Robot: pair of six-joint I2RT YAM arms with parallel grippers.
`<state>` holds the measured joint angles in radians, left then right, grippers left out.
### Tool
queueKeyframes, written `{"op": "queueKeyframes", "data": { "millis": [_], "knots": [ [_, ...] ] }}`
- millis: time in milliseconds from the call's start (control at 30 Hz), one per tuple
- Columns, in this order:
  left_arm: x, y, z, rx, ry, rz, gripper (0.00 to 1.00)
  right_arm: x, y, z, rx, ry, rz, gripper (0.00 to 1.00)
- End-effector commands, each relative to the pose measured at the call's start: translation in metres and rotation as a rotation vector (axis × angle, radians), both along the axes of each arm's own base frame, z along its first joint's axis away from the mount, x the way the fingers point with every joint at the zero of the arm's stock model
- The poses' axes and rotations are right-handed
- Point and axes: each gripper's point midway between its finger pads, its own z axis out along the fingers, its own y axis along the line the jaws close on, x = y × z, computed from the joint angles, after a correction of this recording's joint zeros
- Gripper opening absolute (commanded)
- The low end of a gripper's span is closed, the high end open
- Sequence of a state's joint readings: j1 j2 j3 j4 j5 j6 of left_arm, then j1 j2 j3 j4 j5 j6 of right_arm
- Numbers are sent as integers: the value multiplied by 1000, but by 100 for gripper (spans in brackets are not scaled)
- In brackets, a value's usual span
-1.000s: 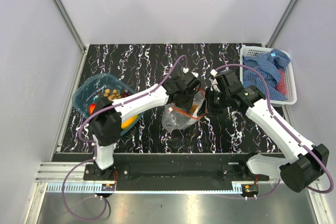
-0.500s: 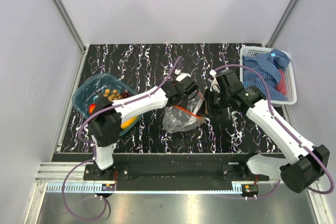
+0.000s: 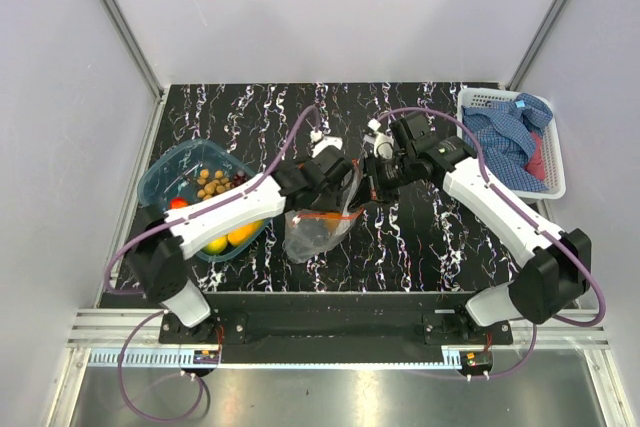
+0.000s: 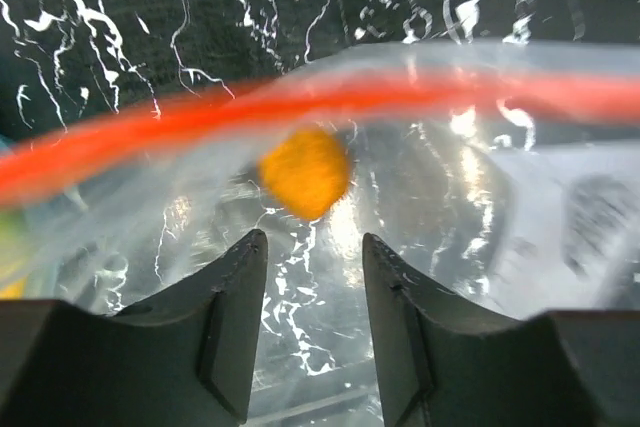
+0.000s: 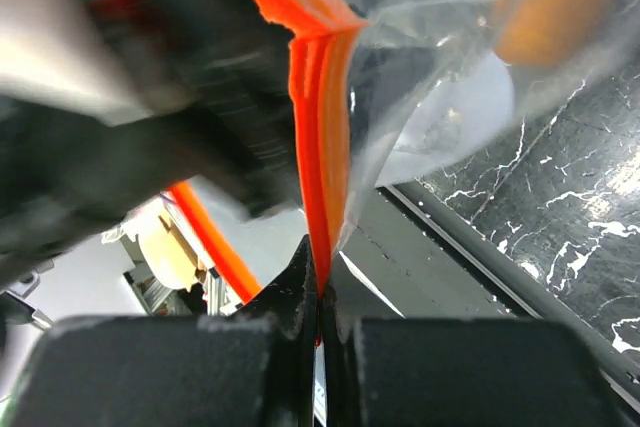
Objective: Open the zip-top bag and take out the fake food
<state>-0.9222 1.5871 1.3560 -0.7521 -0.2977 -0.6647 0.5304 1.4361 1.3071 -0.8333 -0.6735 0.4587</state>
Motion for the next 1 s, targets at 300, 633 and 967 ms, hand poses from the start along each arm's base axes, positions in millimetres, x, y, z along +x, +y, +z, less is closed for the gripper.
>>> {"op": "queueKeyframes", "data": {
  "millis": [300,633,967],
  "knots": [
    [7,-25,-53,21,105,-51,55,-27,-15,-25,-26,45,4,0],
    [3,-48,-76,-47,208,-49,54,-30,-17,-27,-29,53,-7,0],
    [9,-47,-82,-20,177,-29,31,-34,-21,-33,-41,66,-21,0]
  ]
}}
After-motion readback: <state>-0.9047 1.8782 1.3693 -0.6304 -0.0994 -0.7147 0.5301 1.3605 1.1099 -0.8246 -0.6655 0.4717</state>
